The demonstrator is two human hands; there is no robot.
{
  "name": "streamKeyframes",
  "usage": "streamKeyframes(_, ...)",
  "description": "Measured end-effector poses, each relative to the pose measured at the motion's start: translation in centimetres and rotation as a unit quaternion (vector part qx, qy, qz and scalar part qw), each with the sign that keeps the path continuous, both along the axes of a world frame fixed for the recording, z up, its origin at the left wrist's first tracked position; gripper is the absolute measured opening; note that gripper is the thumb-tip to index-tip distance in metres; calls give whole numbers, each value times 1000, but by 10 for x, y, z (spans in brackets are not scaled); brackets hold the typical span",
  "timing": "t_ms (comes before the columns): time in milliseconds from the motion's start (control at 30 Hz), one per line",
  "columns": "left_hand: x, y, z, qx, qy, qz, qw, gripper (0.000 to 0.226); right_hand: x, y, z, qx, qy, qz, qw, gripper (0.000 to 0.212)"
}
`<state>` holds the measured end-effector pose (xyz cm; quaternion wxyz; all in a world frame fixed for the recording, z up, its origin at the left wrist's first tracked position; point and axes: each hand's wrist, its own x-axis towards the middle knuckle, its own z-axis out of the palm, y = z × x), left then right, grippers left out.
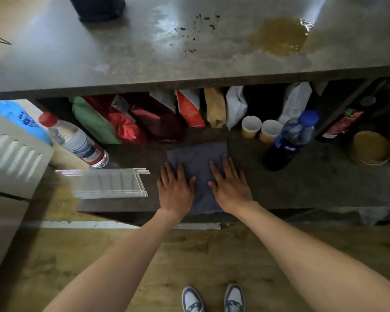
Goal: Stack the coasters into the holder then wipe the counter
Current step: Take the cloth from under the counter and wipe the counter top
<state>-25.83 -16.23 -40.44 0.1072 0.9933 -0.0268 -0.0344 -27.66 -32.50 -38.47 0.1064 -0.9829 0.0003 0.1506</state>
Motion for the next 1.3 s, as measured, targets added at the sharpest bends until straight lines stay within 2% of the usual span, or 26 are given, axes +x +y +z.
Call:
streamKeyframes(100, -3, -7, -12, 4, -26, 2, 1000, 66, -4, 5, -11, -10, -38, -7, 999, 64)
streamKeyframes(167, -4, -11, -13, -25, -35, 11, 999, 59, -2, 7, -12, 3, -37, -12, 999, 65)
streamKeyframes(233, -3, -11, -10, -89, -54, 25, 994, 51, 2, 9, -7, 67, -33, -38, 997, 66)
streamKeyframes(267, -2, -12, -2, -164, -56, 42, 984, 50, 4, 9, -3, 122, -51, -73, 989, 65)
streamKeyframes(333, -1, -14, 20, -359, -39, 112, 926, 49, 6, 10, 7, 238, -108, -187, 947, 60)
streamKeyframes(400, -2, -12, 42, -487, -26, 179, 855, 55, 8, 9, 21, 345, -105, -332, 871, 54)
streamKeyframes(433, -4, -11, 52, -522, -7, 204, 828, 57, 8, 8, 29, 411, -68, -403, 815, 53)
streamKeyframes(467, -7, -8, 61, -559, 24, 228, 797, 54, 7, 6, 38, 486, -14, -460, 743, 54)
streamKeyframes(500, -11, -6, 72, -603, 67, 257, 752, 47, 4, 6, 47, 554, 49, -491, 671, 55)
streamKeyframes(533, -16, -2, 87, -649, 108, 280, 699, 41, -2, 6, 59, 599, 105, -495, 620, 51)
streamKeyframes(567, -22, 3, 101, -684, 154, 293, 650, 39, -10, 7, 75, 627, 148, -485, 592, 46)
streamKeyframes(600, -30, 8, 119, -713, 199, 292, 606, 39, -19, 7, 93, 637, 179, -471, 583, 42)
streamKeyframes(667, -44, 20, 158, -746, 264, 254, 557, 34, -36, 7, 131, 651, 225, -435, 580, 36)
streamKeyframes(733, -56, 35, 194, -764, 278, 210, 544, 35, -53, 5, 171, 687, 242, -393, 561, 29)
streamKeyframes(833, -59, 55, 236, -762, 284, 182, 552, 42, -73, 11, 222, 745, 215, -322, 544, 27)
streamKeyframes(867, -60, 60, 249, -760, 279, 176, 560, 46, -77, 18, 235, 755, 197, -301, 549, 26)
streamKeyframes(900, -59, 64, 260, -755, 257, 169, 579, 44, -80, 24, 248, 747, 165, -289, 576, 26)
streamKeyframes(1000, -55, 70, 295, -721, 112, 104, 676, 19, -75, 42, 280, 643, -23, -256, 722, 21)
streamKeyframes(1033, -53, 71, 305, -694, 67, 74, 713, 14, -72, 47, 288, 601, -75, -253, 755, 18)
streamKeyframes(1067, -51, 69, 313, -669, 31, 52, 740, 11, -71, 50, 297, 570, -119, -252, 773, 14)
streamKeyframes(1100, -50, 67, 321, -653, 3, 41, 756, 9, -68, 53, 304, 551, -162, -250, 779, 13)
streamKeyframes(1167, -50, 59, 336, -645, -25, 38, 763, 11, -65, 57, 320, 540, -232, -235, 774, 14)
streamKeyframes(1300, -44, 37, 348, -658, -41, 63, 749, 33, -56, 52, 341, 530, -288, -247, 758, 27)
